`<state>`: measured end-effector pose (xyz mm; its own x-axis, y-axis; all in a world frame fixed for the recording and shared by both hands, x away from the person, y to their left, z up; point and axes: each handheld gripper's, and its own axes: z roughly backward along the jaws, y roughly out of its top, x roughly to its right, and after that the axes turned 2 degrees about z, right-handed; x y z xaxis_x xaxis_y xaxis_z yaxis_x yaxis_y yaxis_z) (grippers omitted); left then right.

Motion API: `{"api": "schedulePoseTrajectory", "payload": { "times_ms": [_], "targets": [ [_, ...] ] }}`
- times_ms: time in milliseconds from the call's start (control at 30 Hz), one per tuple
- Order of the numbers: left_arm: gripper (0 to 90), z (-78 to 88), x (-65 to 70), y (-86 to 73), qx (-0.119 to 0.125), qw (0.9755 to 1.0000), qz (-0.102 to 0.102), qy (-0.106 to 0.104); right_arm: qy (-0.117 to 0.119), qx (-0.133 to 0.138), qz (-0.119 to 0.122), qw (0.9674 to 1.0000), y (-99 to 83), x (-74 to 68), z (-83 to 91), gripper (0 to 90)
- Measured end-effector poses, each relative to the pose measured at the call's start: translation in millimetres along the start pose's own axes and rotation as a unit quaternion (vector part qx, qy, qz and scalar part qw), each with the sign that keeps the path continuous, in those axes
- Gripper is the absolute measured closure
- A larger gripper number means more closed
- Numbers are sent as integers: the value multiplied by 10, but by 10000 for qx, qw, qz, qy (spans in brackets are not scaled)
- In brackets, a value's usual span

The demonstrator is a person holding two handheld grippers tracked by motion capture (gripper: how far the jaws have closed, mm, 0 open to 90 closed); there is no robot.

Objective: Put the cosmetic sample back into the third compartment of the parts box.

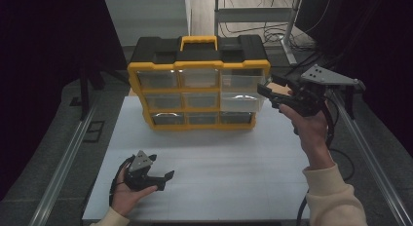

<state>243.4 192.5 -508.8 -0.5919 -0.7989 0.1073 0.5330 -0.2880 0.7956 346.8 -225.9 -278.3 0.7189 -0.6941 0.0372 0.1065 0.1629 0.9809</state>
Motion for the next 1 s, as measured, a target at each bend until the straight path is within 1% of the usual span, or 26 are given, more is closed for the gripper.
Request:
{"api": "schedulePoseTrajectory", "payload": {
  "times_ms": [133, 167, 233, 367, 500, 700, 767, 867, 933, 967, 1000],
  "targets": [
    [115, 0, -1, -1, 10, 10000, -6, 12, -29, -53, 11, 10000, 23, -12, -90, 404],
    [115, -1, -1, -1, 12, 10000, -7, 14, -21, -123, 36, 9999, 32, -8, -103, 404],
    [115, 0, -2, -2, 12, 10000, -5, 14, -54, -129, 20, 9999, 41, -13, -152, 404],
    [115, 1, -5, -4, 10, 10000, 1, 18, -18, -172, 10, 9999, 52, -7, -222, 404],
    [115, 5, -7, -5, 8, 10000, -5, 18, -56, -223, 8, 9997, 48, -1, -291, 404],
    [116, 8, -10, -8, 9, 10000, -4, 25, -41, -284, 17, 9996, 36, 0, -392, 404],
    [116, 12, -9, -9, 15, 10000, 3, 26, -60, -368, 92, 9993, 31, -3, -423, 403],
    [116, 12, -12, -11, 17, 10000, 6, 30, -61, -326, 79, 9994, 28, -9, -449, 403],
    [116, 12, -13, -12, 15, 10000, 6, 30, -77, -315, 119, 9994, 32, -10, -463, 401],
    [116, 12, -13, -12, 13, 10000, 4, 30, -75, -359, 146, 9992, 36, -8, -458, 399],
    [116, 11, -13, -12, 14, 10000, 5, 29, -95, -322, 156, 9993, 33, -11, -468, 386]
  ]
}}
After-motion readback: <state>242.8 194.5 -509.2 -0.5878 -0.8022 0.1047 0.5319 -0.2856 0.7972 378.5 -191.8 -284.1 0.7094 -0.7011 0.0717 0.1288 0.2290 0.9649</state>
